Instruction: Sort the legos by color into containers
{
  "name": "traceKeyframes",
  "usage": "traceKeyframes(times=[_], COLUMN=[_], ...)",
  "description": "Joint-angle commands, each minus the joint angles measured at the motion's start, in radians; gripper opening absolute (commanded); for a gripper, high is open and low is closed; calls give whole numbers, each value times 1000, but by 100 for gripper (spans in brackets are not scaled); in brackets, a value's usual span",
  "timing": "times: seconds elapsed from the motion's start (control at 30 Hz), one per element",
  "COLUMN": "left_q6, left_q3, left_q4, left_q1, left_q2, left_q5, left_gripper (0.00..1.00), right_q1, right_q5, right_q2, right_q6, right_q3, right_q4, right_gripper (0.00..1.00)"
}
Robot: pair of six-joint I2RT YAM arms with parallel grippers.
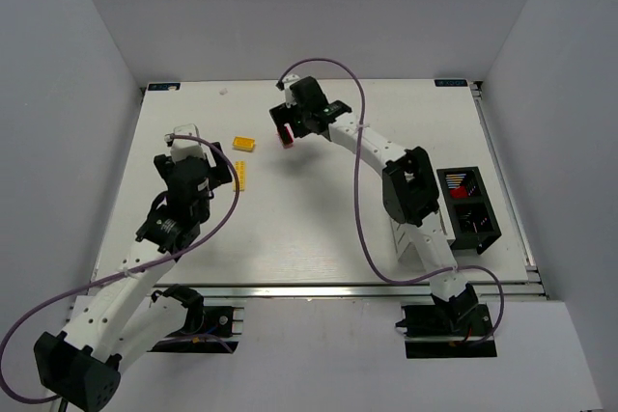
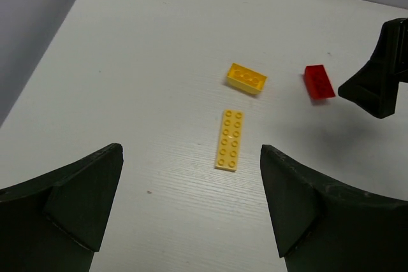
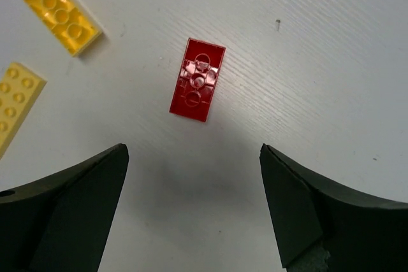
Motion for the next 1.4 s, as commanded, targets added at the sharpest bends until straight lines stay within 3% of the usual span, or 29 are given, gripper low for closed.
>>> traceKeyframes(times=[0.0,0.37,0.67,0.77,0.83,0.87,0.93,1.0,1.07,1.17,1.23,1.3,1.37], left_q6=[51,54,55,55,55,57,58,66,64,40,20,6,-9], left_q3=[-22,-17,-17,-17,-20,-22,-23,-25,-16,18,44,64,73], left_q4=[19,11,10,10,14,16,20,26,16,-29,-62,-91,-107], left_q1=[2,2,2,2,2,2,2,2,2,2,2,2,11], left_q2=[5,-10,-8,-7,-7,-4,8,40,79,174,235,275,330], left_q5=[-84,-52,-43,-43,-41,-38,-6,43,112,155,161,165,168], left_gripper=[98,98,98,98,98,98,98,97,95,91,82,77,77], right_q1=[44,56,52,47,44,42,39,29,13,-33,-83,-108,-155], right_q5=[201,235,277,265,251,242,217,164,119,-159,-280,-399,-398], right_q2=[46,208,260,263,258,254,234,158,69,-95,-204,-379,-535], right_q6=[70,117,113,122,126,126,119,96,56,-33,-76,-128,-150], right_q3=[70,138,157,146,139,139,114,56,7,-38,-93,-220,-342], right_q4=[151,232,254,266,270,269,273,316,310,242,197,176,165], right_gripper=[88,82,70,60,43,28,14,0,0,0,0,0,0])
